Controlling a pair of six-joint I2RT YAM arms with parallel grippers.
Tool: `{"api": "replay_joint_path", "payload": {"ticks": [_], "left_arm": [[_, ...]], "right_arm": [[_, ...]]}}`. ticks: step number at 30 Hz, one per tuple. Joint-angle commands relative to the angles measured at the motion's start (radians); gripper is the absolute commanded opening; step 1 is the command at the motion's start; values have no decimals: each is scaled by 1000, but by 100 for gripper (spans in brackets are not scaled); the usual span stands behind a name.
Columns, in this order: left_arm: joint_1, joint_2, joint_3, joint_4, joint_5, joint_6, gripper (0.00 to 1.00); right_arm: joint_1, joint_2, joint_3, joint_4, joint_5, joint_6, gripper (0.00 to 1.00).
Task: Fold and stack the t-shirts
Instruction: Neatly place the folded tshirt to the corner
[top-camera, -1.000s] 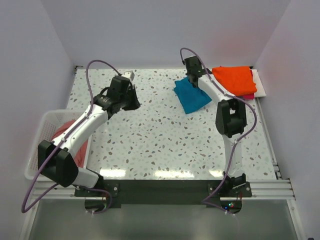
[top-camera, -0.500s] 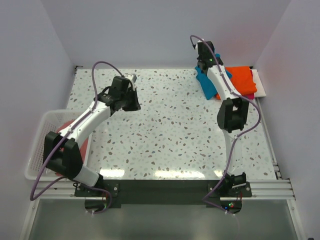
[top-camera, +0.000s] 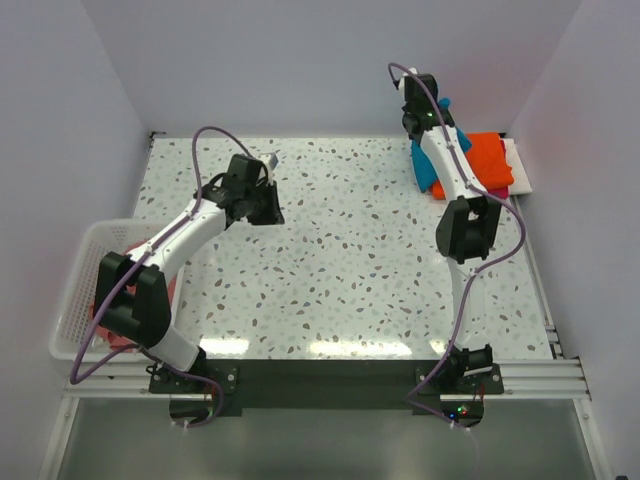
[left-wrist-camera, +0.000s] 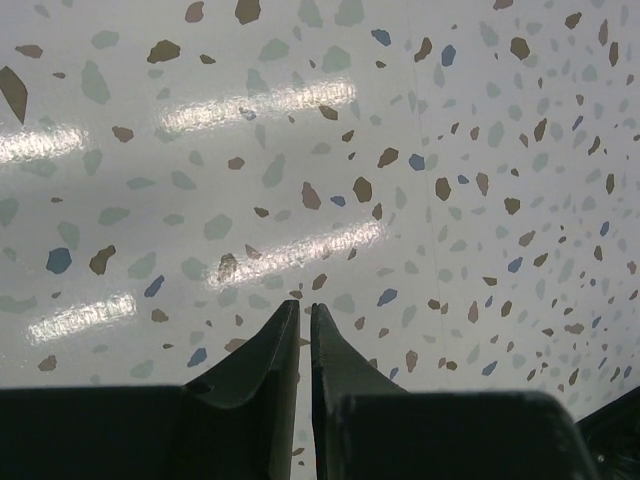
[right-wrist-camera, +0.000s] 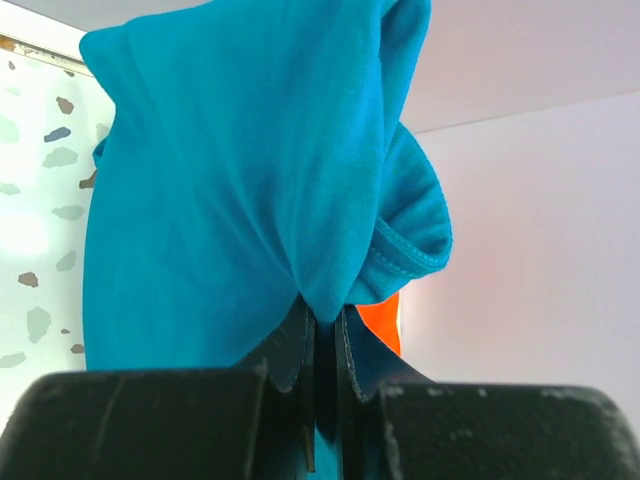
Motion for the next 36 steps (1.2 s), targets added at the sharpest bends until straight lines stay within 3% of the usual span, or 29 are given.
{"api": "replay_joint_path", "payload": {"ticks": [1, 11, 24, 26, 27, 29, 36], "left_arm": [[9, -6, 10, 44, 32, 27, 14], [9, 4, 1, 52, 51, 27, 14], [9, 55, -2, 60, 78, 27, 14], [9, 60, -5, 64, 85, 27, 15], [9, 60, -5, 66, 88, 27, 15], [9, 63, -5, 67, 94, 27, 16], [9, 47, -5, 76, 108, 26, 18]], "right_arm": [[-24, -101, -11, 29, 15, -27, 0], [-95, -186, -117, 67, -34, 22, 0], [-230, -114, -179, 86, -51, 134, 0], [-247, -92, -176, 78, -47, 172, 18], [-251, -89, -176, 82, -27, 186, 61], [-256, -82, -165, 69, -10, 227, 99], [-255, -129, -111, -42, -83, 416, 99]]}}
